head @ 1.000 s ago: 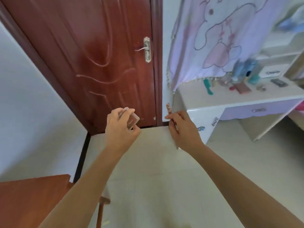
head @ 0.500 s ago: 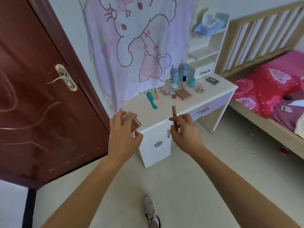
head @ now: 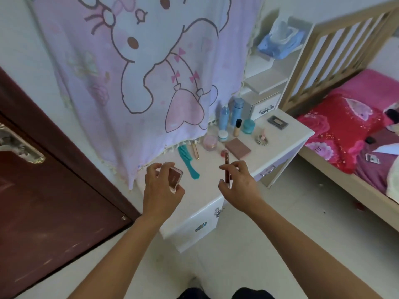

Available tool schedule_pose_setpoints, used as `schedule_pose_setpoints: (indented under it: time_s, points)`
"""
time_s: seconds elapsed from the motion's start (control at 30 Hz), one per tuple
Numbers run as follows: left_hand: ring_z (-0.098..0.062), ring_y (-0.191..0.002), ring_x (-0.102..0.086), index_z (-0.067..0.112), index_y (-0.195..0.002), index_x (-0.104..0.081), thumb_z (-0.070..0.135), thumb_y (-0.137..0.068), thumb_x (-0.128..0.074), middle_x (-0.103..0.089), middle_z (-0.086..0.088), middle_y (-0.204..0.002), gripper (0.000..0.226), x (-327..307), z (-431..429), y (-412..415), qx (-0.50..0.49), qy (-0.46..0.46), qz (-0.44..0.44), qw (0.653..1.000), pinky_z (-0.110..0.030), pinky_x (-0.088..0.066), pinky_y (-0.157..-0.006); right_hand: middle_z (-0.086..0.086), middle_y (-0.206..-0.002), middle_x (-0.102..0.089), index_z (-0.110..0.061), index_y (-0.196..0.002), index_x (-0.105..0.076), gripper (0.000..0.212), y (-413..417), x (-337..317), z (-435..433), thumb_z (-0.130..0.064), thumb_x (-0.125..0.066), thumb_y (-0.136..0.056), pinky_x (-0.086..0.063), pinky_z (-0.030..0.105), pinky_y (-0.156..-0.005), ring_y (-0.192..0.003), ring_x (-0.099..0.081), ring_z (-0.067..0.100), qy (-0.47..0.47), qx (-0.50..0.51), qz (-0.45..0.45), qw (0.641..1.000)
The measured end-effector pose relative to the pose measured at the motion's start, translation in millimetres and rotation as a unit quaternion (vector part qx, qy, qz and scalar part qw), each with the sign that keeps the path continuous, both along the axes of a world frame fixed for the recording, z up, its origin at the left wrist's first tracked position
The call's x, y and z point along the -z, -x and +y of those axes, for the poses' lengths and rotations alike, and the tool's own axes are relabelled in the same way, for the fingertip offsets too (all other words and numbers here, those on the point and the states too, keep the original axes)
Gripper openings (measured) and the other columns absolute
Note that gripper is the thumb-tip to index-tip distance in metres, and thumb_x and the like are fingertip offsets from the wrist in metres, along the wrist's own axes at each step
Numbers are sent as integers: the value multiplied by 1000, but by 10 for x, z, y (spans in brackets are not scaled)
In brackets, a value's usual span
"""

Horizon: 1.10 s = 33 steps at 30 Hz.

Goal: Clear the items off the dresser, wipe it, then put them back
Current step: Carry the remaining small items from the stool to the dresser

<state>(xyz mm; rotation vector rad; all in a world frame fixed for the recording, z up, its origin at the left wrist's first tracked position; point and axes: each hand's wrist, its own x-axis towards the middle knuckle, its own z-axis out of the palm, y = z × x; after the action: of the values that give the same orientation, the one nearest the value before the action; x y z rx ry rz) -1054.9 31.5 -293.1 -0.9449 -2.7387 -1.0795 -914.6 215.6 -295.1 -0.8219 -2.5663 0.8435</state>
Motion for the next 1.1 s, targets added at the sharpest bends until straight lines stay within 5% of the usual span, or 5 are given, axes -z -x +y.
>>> schedule_pose_setpoints:
  time_s: [0.17,0.3,0.53,0.83,1.1]
  points:
    - [-10,-94,-45,24,-130,-49,27,-70,-76,-35,2,-124,66,371,334,403,-23,51,-43,997,-27,-45,-79,1,-125,-44,-18,-126,-59,42,415,363,309,-21,-66,-85,-56,34,-77,-88,-67,17,21,-3,-37,999]
    - [-23,-97,-60,22,-134,-48,33,-74,-75,-37,1,-127,67,779,548,584,-67,103,-122,985,-36,-49,-85,2,-127,-42,-19,-128,-57,44,778,782,574,-15,-63,-84,-56,40,-81,-90,-65,23,49,-42,-105,992]
    - [-24,-105,-58,24,-137,-43,36,-78,-70,-39,-3,-131,66,1495,1007,918,-162,165,-236,944,-38,-49,-90,2,-129,-47,-23,-124,-59,38,1451,1474,1123,-15,-61,-86,-53,36,-80,-94,-61,22,31,-139,-194,971]
    - [-36,-119,-42,9,-139,-42,33,-88,-63,-45,-17,-136,60,1947,1271,999,-204,258,-157,931,-46,-43,-93,11,-134,-44,-13,-138,-50,47,1716,1918,1440,-15,-56,-91,-52,41,-85,-114,-47,29,-7,-190,-238,953]
    - [-32,-144,-14,16,-153,-21,51,-97,-37,-9,-13,-161,67,1576,1091,1152,-188,291,-137,928,-54,-19,-112,14,-153,-32,-17,-144,-43,54,1778,1465,1494,-25,-57,-93,-45,46,-97,-134,-37,36,-28,-194,-220,956]
